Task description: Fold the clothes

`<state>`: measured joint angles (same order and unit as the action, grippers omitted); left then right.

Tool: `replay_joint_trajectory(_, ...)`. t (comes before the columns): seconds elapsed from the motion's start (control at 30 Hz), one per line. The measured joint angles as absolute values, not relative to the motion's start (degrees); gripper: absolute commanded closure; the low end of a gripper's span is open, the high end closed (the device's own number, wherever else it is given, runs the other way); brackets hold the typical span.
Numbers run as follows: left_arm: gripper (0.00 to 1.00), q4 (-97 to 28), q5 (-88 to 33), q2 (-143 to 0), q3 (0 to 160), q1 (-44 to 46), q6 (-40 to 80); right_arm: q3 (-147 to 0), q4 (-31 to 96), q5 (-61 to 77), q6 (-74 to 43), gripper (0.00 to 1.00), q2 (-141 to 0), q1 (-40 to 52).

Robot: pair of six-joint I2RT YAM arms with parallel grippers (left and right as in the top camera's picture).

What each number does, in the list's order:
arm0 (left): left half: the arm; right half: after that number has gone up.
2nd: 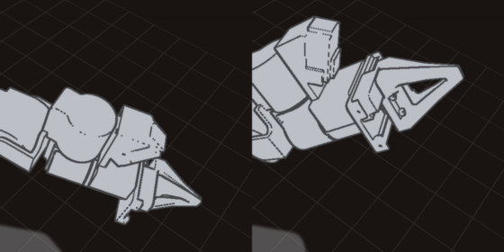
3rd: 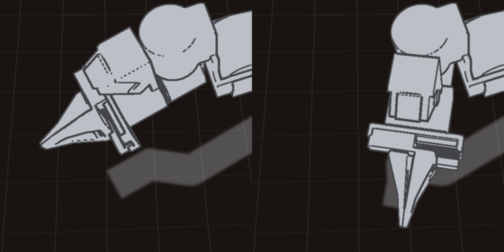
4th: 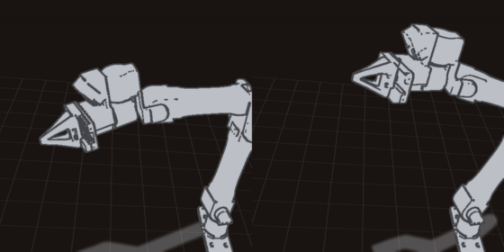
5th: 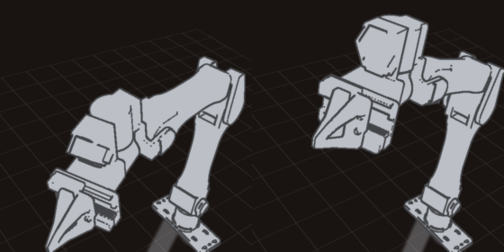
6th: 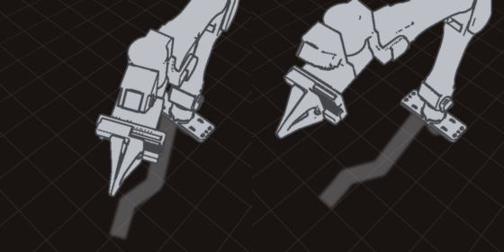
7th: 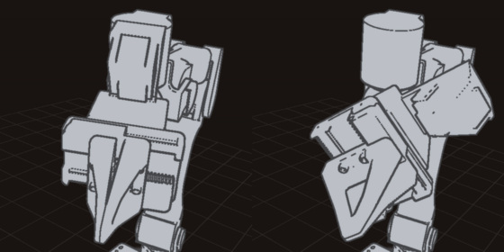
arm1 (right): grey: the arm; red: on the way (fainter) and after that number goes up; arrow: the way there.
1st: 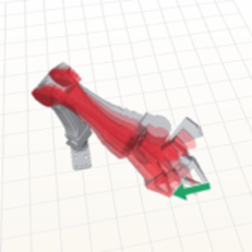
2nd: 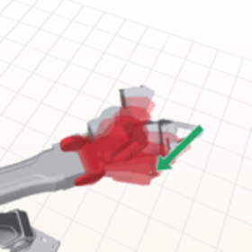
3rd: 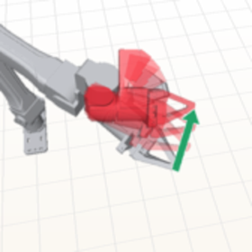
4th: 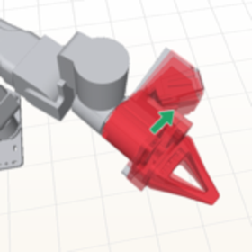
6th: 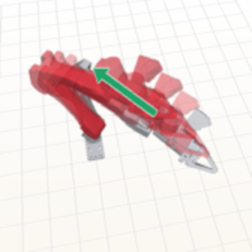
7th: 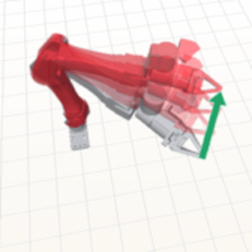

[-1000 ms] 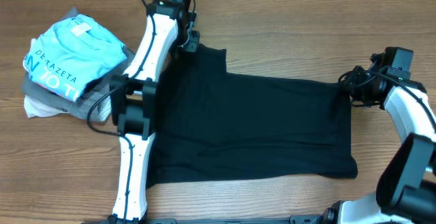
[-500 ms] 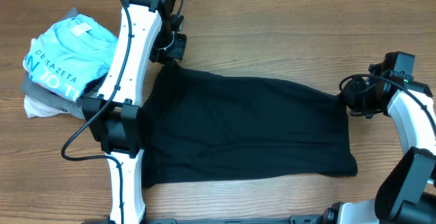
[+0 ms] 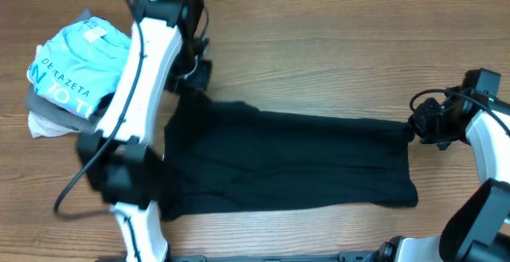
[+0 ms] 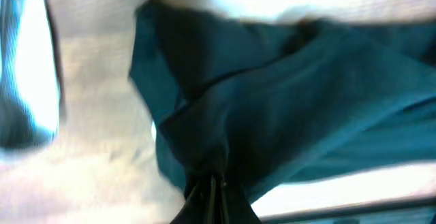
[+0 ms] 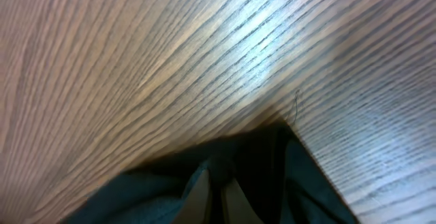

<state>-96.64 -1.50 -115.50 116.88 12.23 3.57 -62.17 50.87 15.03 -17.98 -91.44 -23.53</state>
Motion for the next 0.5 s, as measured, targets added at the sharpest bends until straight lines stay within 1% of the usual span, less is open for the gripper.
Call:
replay_joint_trajectory(0.17, 0.96, -95.22, -1.48, -104.51, 104.53, 12.45, 5.56, -62.17, 55.42, 14.31, -18.02, 0.96, -90.59, -23.53)
replay_joint_trajectory(0.23, 0.96, -94.15, -1.45, -102.24, 100.25, 12.75, 5.91, -62.17, 57.39, 13.96, -18.0, 0.96, -90.59, -23.53)
replay_joint_trajectory(0.5, 0.96, -91.68, -1.28, -100.51, 83.29, 12.6, 7.18, -62.17, 63.81, 12.62, -16.99, 0.96, -90.59, -23.55)
